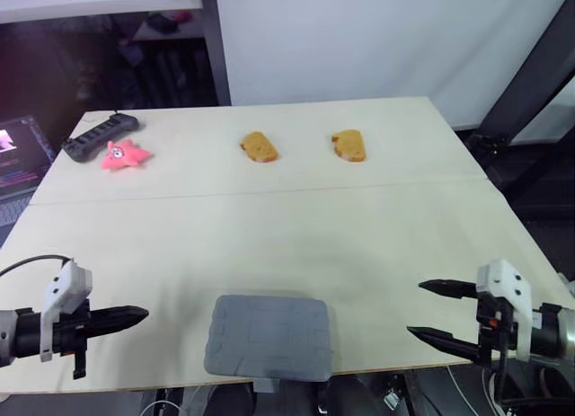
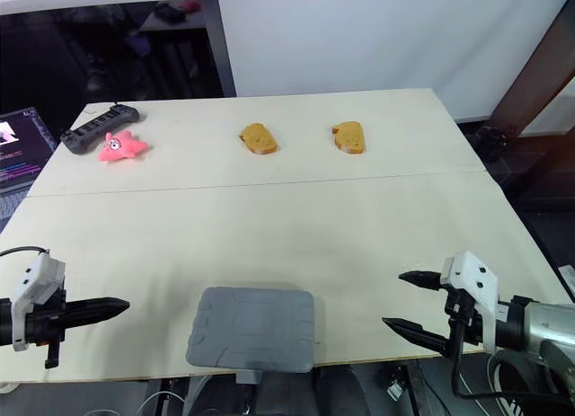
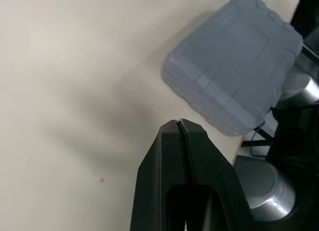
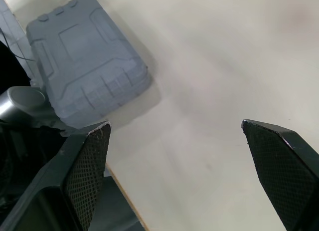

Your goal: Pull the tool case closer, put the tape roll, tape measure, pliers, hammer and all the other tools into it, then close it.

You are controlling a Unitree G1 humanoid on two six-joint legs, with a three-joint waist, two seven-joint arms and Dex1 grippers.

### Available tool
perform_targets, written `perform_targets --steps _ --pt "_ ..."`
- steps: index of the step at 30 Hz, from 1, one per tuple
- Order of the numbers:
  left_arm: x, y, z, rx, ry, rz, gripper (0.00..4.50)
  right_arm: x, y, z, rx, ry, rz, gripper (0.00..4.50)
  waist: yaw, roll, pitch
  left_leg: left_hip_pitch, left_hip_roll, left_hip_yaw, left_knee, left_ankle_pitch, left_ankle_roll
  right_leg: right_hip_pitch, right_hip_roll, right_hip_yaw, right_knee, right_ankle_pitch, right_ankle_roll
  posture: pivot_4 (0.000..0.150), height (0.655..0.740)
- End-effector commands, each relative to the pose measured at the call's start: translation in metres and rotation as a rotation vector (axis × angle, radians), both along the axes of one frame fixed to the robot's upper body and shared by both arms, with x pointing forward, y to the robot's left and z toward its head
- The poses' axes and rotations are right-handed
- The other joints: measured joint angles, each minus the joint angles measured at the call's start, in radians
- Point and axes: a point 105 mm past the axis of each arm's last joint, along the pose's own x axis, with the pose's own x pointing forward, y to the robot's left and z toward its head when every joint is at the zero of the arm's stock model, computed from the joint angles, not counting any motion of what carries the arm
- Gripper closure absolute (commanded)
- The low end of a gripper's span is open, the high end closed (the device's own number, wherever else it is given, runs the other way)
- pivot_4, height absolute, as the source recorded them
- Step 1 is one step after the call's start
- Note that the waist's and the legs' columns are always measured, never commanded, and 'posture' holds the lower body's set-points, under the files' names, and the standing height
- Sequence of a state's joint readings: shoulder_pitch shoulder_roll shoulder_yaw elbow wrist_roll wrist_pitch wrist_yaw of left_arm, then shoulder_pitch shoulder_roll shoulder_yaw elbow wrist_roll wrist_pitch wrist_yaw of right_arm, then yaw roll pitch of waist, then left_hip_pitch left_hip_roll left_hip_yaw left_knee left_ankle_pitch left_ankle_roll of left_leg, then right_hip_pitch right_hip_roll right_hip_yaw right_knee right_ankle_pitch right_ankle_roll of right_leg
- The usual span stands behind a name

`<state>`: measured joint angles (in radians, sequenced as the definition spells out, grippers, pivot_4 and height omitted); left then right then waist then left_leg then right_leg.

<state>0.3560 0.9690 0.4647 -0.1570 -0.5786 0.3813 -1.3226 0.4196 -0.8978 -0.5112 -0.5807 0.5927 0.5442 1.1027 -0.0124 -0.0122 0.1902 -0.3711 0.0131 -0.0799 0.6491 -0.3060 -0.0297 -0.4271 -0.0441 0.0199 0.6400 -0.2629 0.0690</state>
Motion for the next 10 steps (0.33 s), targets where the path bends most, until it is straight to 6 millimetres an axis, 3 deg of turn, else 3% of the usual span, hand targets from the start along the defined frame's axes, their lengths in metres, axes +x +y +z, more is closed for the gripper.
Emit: perform_targets --steps 1,10 --pt "0.0022 0.0043 0.0062 0.014 -0.041 0.009 4.5 0.0004 0.0034 0.0026 0.008 -0.017 0.024 0.04 0.0 0.0 0.0 0.0 0.0 0.0 0.0 0.0 0.0 0.0 0.0 0.0 0.0 0.0 0.0 0.15 0.74" --pt "0.0018 0.0013 0.0061 -0.002 -0.029 -0.012 4.5 0.0026 0.0073 0.0025 0.012 -0.016 0.037 0.04 0.0 0.0 0.0 0.0 0.0 0.0 0.001 0.0 0.0 0.0 0.0 0.0 0.001 0.0 0.0 0.15 0.74"
